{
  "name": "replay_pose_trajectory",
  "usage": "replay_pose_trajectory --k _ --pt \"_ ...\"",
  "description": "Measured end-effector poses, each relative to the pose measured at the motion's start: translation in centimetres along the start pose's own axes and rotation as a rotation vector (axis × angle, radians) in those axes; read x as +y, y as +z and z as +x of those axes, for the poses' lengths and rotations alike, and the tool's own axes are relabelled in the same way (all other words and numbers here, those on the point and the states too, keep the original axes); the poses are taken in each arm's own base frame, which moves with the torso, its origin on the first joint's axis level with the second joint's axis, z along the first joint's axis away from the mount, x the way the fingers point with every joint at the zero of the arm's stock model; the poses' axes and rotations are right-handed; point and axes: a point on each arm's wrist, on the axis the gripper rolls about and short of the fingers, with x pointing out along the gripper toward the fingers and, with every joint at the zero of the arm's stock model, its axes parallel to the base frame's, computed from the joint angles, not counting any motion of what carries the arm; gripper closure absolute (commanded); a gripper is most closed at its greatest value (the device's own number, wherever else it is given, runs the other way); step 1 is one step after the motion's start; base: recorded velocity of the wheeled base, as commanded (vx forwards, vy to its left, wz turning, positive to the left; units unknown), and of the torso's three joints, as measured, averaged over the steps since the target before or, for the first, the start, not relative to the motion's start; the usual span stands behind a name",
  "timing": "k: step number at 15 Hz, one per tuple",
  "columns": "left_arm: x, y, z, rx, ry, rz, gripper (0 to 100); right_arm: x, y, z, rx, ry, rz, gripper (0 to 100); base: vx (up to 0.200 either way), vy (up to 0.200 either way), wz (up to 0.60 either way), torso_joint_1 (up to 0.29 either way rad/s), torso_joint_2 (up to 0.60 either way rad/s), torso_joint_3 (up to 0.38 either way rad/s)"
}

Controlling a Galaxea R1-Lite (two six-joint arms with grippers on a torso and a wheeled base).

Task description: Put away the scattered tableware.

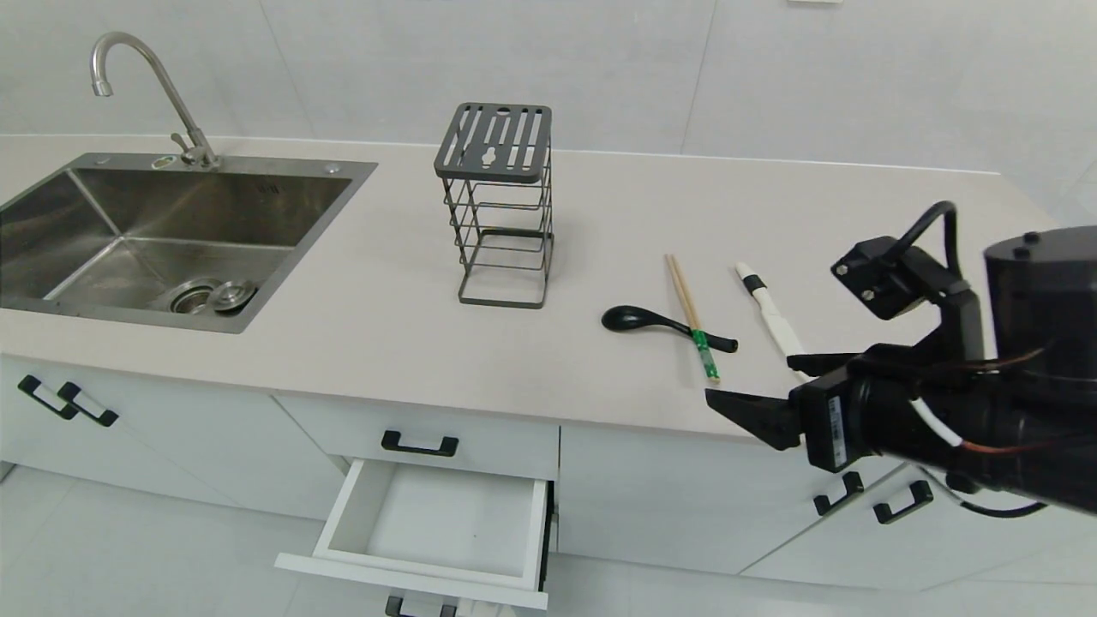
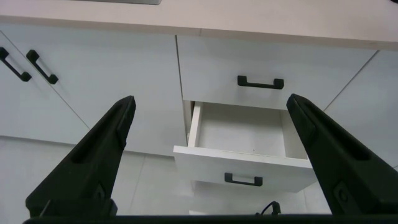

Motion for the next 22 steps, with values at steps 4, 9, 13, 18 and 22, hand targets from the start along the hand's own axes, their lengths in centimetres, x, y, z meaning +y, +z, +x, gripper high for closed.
replay_pose_trajectory --k 4,9,13,18,22 --pt "0.0 0.0 0.0 0.000 0.000 0.000 0 -0.4 -0.4 3.0 0.059 -0.081 0.003 0 0.000 0.000 0.00 0.000 0.00 0.000" --pt "0.0 0.0 0.0 0.000 0.000 0.000 0 -1.2 1.3 7.5 0.052 -0.236 0.024 0 0.000 0.000 0.00 0.000 0.00 0.000" --pt "0.0 0.0 0.0 0.000 0.000 0.000 0 -1.3 0.9 10.2 0.090 -0.302 0.020 0 0.000 0.000 0.00 0.000 0.00 0.000" --pt "0.0 0.0 0.0 0.000 0.000 0.000 0 -1.3 0.2 12.3 0.125 -0.311 0.019 0 0.000 0.000 0.00 0.000 0.00 0.000" --pt "0.0 0.0 0.0 0.000 0.000 0.000 0 -1.0 0.2 13.4 0.132 -0.308 0.015 0 0.000 0.000 0.00 0.000 0.00 0.000"
